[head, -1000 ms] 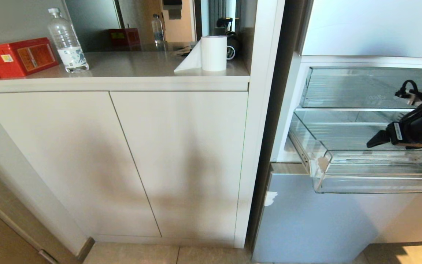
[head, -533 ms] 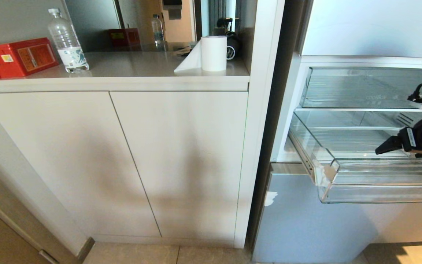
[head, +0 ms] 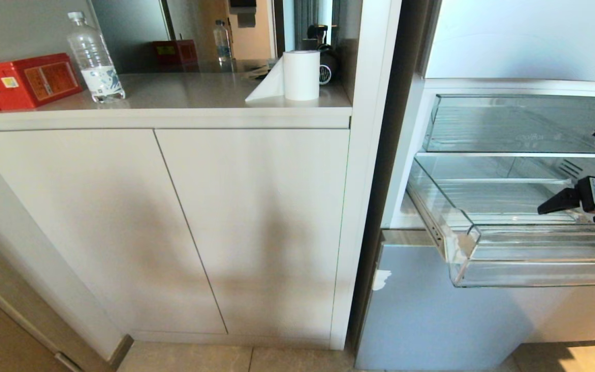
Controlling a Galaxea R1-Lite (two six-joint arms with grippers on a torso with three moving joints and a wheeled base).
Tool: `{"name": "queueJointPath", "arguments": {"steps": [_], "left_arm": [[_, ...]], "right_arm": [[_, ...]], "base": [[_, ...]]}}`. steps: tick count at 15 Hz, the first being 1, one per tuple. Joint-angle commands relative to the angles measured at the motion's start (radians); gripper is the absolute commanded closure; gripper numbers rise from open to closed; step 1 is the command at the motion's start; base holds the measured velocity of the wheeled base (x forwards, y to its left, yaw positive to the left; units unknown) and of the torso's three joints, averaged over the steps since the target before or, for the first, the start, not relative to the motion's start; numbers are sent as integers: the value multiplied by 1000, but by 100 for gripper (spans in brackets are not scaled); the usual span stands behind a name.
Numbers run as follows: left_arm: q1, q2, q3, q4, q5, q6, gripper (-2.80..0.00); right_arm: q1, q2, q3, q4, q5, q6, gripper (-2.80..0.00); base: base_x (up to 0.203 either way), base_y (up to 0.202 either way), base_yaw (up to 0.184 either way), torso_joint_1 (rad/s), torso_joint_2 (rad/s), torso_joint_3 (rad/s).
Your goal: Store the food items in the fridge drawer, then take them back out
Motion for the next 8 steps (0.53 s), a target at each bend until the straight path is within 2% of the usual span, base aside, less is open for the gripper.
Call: {"name": "queueJointPath", "arguments": {"steps": [1,4,5,8], "left_arm": [[1,0,2,0,0,0,0],[1,0,2,0,0,0,0],[1,0,2,0,0,0,0],[1,0,2,0,0,0,0]], "right_arm": [[23,-25,2,-23,5,6,-280],[48,-135,59,-30,28,32,-280],[49,-193,92,-34,47,34,0],[53,-392,226,-43,102,38,0]], "base": [[0,0,0,0,0,0],[0,0,0,0,0,0],[0,0,0,0,0,0],[0,0,0,0,0,0]]}}
